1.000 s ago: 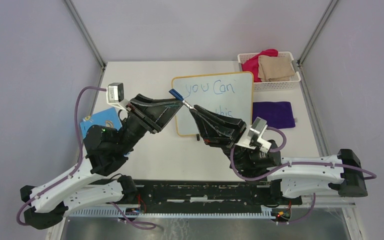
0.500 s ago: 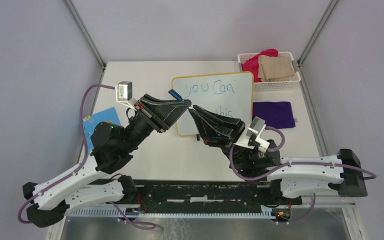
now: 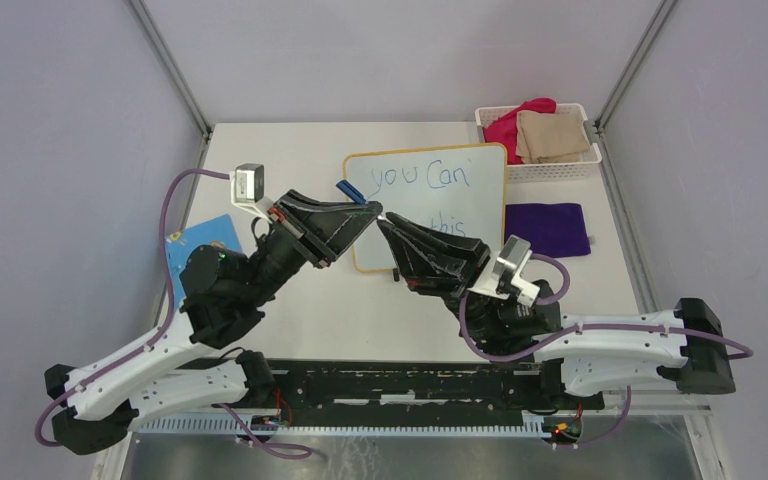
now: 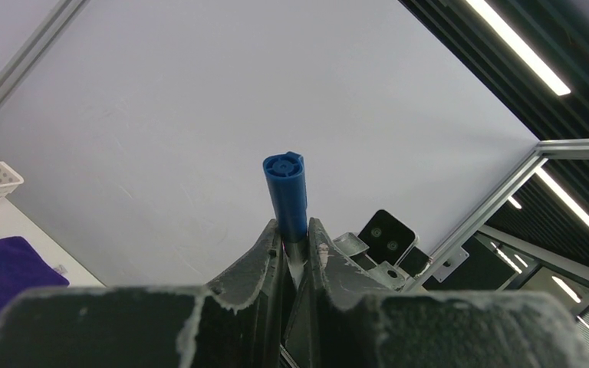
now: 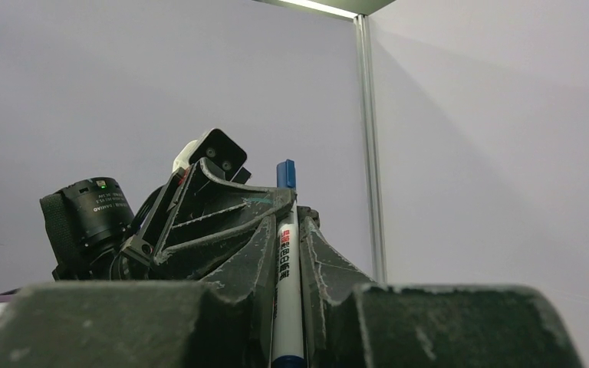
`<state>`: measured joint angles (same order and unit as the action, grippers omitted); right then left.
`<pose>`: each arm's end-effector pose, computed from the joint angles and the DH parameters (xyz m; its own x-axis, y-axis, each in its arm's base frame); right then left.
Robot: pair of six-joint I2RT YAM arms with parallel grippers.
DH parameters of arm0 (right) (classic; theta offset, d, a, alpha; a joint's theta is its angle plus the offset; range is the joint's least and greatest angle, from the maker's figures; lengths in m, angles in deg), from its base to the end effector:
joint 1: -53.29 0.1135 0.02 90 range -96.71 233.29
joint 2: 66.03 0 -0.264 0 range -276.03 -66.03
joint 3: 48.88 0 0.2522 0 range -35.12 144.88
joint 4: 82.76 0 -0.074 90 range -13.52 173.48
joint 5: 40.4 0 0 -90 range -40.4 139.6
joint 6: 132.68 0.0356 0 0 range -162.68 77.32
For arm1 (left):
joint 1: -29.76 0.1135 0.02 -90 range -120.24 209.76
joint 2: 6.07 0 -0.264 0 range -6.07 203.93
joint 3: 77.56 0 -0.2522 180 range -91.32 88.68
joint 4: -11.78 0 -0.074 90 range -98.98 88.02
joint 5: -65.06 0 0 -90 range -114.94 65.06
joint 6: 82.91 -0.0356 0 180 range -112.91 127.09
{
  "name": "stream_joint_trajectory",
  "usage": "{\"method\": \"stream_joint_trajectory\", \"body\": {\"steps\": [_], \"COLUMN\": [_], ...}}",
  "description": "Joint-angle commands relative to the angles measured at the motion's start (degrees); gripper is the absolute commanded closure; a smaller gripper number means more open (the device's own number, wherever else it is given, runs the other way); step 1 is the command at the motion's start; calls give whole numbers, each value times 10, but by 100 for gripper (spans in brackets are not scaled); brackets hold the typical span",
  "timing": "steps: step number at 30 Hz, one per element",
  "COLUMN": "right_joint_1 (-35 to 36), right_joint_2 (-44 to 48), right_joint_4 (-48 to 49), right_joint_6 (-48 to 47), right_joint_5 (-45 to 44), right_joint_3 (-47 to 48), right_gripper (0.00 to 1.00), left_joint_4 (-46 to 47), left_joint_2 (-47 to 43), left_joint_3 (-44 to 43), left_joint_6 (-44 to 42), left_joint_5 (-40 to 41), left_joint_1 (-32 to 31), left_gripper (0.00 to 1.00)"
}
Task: Write a sentence on the whiteboard
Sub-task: Place the whiteboard marker at the center of the board.
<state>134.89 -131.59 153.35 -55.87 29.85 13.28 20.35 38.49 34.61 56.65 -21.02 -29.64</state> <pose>0.0452 0.2235 0.4244 0.3188 0.6887 -0.6512 -0.8509 0.5106 0.1235 0.0818 -0.1336 0.4561 -0.4569 -0.7191 -0.5236 0.7422 0.0162 -0.6700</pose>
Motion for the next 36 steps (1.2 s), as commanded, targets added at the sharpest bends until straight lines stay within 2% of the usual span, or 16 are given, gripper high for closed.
{"method": "stream_joint_trajectory", "body": {"steps": [1, 3, 4, 7, 11, 13, 20, 25, 30, 36], "right_joint_1": [0, 0, 0, 0, 0, 1, 0, -2, -7, -21], "right_joint_2": [15, 16, 19, 25, 46, 63, 124, 117, 98, 81], "right_joint_4": [5, -1, -16, -51, -146, -225, -474, -592, -617, -620], "right_joint_6": [10, 11, 10, 9, 5, 4, -1, 33, 70, 88], "right_joint_5": [2, 3, 5, 3, -5, -19, -60, 3, 80, 103], "right_joint_3": [-4, -4, 0, 8, 30, 48, 88, 122, 135, 132], "right_gripper": [77, 71, 63, 54, 44, 41, 39, 39, 37, 37], "left_joint_4": [10, 11, 9, 0, -46, -84, -265, -367, -437, -476], "left_joint_2": [-9, -10, -10, -14, -26, -36, -57, -47, -40, -35], "left_joint_3": [-11, -11, -10, -10, -19, -27, -95, -141, -151, -148], "left_joint_6": [-23, -24, -25, -31, -49, -66, -179, -259, -313, -339], "left_joint_5": [16, 18, 20, 26, 38, 46, 33, -34, -64, -69], "left_joint_1": [-1, -1, 0, 0, 0, 0, 0, -1, 0, 0], "left_gripper": [98, 98, 98, 98, 98, 98, 98, 98, 98, 98]}}
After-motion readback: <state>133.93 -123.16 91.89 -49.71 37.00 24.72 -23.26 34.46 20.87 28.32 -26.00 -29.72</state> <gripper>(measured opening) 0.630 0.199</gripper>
